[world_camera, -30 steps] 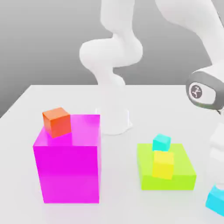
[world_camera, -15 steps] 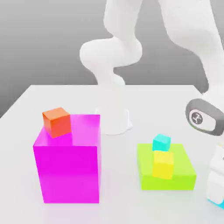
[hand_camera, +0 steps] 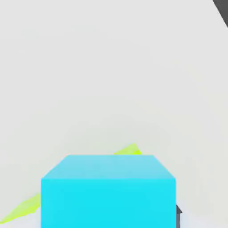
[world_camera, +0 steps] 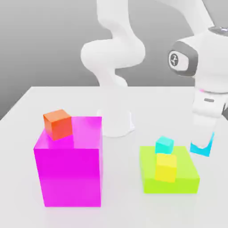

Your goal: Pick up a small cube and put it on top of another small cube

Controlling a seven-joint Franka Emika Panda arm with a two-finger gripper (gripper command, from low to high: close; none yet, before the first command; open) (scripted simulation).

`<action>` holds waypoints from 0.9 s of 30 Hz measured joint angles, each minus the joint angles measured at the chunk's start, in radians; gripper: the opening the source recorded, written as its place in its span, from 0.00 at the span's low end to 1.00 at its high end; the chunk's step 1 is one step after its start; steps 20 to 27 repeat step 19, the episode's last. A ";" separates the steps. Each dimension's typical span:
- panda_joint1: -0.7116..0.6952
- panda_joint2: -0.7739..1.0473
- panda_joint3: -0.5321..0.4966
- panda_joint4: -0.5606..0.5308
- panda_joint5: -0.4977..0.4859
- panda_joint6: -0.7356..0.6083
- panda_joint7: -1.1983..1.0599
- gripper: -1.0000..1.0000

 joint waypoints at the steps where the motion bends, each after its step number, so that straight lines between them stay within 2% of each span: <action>1: 0.006 -0.037 -0.006 -0.026 0.006 -0.010 -0.026 0.00; 10: 0.052 -0.346 -0.051 -0.260 0.005 -0.085 -0.219 0.00; 16: 0.049 -0.183 -0.040 -0.315 0.006 0.132 -0.232 0.00; 17: 0.048 -0.153 -0.038 -0.320 0.005 0.168 -0.232 1.00; 27: 0.048 -0.153 -0.038 -0.320 0.005 0.168 -0.232 1.00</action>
